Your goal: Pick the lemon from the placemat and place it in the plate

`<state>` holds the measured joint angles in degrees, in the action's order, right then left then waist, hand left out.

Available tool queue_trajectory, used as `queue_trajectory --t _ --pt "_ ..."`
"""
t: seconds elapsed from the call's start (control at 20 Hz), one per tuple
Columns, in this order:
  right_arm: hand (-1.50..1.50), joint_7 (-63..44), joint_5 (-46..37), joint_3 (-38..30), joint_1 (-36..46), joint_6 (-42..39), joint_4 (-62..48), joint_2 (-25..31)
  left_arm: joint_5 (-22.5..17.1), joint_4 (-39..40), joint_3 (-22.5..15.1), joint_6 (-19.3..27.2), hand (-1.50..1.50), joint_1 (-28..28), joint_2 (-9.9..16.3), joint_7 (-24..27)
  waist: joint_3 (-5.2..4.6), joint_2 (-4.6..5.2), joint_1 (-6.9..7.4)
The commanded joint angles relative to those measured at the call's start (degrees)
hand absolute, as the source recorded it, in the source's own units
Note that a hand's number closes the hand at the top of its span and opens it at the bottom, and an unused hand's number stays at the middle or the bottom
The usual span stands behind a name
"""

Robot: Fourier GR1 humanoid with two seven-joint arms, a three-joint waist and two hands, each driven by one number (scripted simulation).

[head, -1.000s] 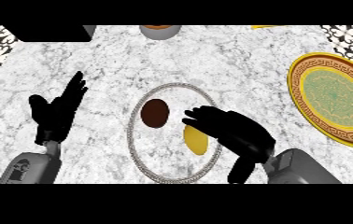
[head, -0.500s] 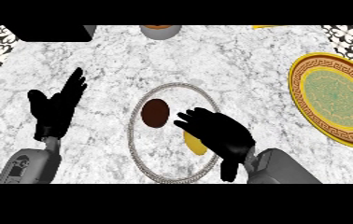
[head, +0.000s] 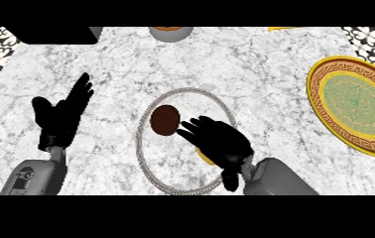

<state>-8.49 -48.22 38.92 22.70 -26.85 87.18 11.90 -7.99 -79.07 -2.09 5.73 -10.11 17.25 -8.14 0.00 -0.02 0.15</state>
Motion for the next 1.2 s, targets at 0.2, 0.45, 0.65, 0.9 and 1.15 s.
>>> queue_trajectory --t 0.2,0.45,0.65,0.9,1.15 --pt "-1.5 2.03 -9.63 0.9 -0.72 4.67 -10.11 -7.33 2.26 -0.18 1.43 -1.57 0.0 1.41 -1.5 0.99 0.01 0.03 0.08" --pt "-1.5 7.09 -11.11 -1.94 1.0 -0.74 -10.89 -4.68 2.1 0.41 4.08 -2.2 0.0 -3.16 -1.08 -2.69 0.01 0.03 -0.05" --pt "1.5 9.05 -12.2 1.12 2.8 -2.5 -14.87 -8.27 2.77 0.38 3.41 -2.96 0.0 2.74 -2.78 3.63 0.0 0.08 0.35" --pt "1.5 10.06 -14.32 1.27 -3.32 -4.51 -5.8 -6.81 4.47 -1.21 3.35 -2.74 0.0 0.94 -3.24 -0.54 0.01 -0.05 -0.15" --pt "1.5 13.7 -14.92 -1.43 -4.86 -0.43 -5.23 -6.52 4.98 -0.85 3.95 -2.3 0.0 -2.06 -4.15 -2.61 0.01 -0.01 -0.3"
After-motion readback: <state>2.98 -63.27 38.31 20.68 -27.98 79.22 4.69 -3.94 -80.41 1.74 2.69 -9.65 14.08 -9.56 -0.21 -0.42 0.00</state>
